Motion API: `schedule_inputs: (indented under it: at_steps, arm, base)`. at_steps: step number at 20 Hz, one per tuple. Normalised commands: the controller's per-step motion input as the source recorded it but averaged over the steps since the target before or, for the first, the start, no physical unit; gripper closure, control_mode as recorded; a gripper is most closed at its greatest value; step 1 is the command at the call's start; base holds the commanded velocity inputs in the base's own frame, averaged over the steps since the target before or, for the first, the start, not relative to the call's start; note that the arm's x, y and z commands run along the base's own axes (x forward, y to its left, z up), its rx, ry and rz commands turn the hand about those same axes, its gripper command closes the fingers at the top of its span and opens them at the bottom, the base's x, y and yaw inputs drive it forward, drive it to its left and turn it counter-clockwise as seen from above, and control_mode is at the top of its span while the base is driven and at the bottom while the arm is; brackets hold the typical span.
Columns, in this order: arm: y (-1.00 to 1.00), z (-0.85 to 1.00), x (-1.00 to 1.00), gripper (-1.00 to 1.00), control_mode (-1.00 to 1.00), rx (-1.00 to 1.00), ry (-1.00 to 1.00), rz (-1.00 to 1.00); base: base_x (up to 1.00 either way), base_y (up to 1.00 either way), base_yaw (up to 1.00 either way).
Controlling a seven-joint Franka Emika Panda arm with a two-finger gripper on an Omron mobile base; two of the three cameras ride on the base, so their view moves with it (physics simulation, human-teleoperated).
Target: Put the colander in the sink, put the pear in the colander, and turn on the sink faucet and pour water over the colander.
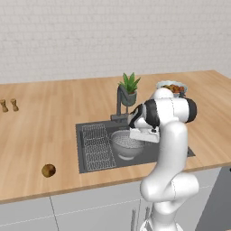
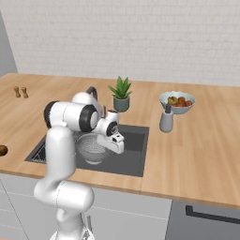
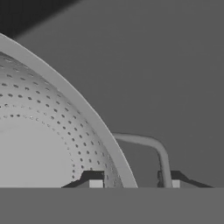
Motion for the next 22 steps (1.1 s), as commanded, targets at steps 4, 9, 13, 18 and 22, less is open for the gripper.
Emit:
schedule_inputs:
  at_steps: [4,9,13,18,22]
  arm:
    - [0.31,0.00,0.01,1.00,-1.00,-0.08,0.00,-0.11]
    - [0.07,0.00,0.08,1.00,-1.00,-0.01,0.05,-0.23]
    - [0.00,0.00,0.00,1.00,-1.00,0.00,0.05,-0.27]
    - [-0.03,0.00,0.00,1.00,-1.00,0.00,0.05,-0.32]
    - [-0.01,0.01,-0.02,1.00,-1.00,0.00,0.04,-0.35]
  base:
    - [0.00,0.00,0.00]
    - [0.00,0.00,0.00]
    - [0.00,0.00,0.00]
    - [0.00,0.00,0.00]
    - [0.00,0.00,0.00]
